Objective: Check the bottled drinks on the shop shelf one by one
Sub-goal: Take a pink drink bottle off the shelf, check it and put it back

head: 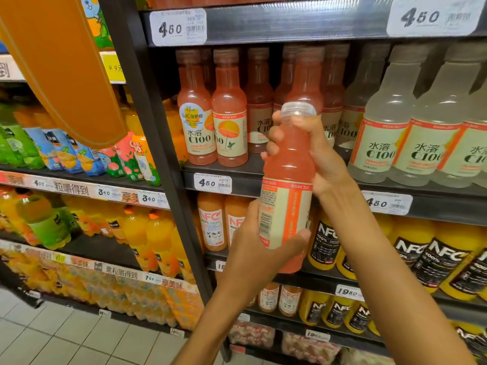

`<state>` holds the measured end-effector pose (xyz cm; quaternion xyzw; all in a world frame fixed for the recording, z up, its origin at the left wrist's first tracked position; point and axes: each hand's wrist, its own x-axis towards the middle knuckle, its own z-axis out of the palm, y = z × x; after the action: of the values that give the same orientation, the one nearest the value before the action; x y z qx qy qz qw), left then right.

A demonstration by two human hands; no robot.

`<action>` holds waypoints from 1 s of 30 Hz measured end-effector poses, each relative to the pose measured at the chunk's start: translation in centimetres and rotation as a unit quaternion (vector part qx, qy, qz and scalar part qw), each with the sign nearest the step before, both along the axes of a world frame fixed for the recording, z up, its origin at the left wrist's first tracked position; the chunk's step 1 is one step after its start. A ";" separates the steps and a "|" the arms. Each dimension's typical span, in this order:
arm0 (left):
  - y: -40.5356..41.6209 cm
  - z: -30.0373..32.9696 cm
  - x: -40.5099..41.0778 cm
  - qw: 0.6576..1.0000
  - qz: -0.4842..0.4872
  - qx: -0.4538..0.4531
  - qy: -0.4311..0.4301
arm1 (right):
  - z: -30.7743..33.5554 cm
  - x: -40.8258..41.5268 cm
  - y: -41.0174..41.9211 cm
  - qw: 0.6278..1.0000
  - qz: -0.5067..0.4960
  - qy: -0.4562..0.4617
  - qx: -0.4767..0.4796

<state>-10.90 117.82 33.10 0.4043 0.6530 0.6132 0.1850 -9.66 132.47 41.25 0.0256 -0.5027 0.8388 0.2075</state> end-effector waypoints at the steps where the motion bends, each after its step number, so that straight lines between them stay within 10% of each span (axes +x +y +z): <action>1: 0.0 -0.1 -0.1 1.000 0.004 -0.003 0.009 | 0.1 0.1 -0.1 1.000 0.006 0.019 -0.008; 8: 0.0 0.2 -1.6 0.999 -0.008 0.023 -0.022 | 0.8 0.8 -1.2 0.973 -0.189 -0.022 0.132; 17: -0.6 0.3 -1.2 0.956 -0.145 0.050 -0.250 | 1.1 0.7 -1.5 0.999 0.043 0.019 0.026; 24: -0.5 -0.1 -1.1 0.981 -0.086 0.056 -0.167 | 1.1 0.7 -1.2 0.984 -0.099 -0.008 0.148; 30: -0.5 0.1 -1.3 0.930 -0.148 0.116 -0.317 | 0.9 0.3 -1.2 0.999 0.013 -0.002 0.050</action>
<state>-12.19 117.31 33.23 0.2998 0.4176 0.7463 0.4229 -9.32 131.24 42.15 0.0409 -0.5438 0.8154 0.1944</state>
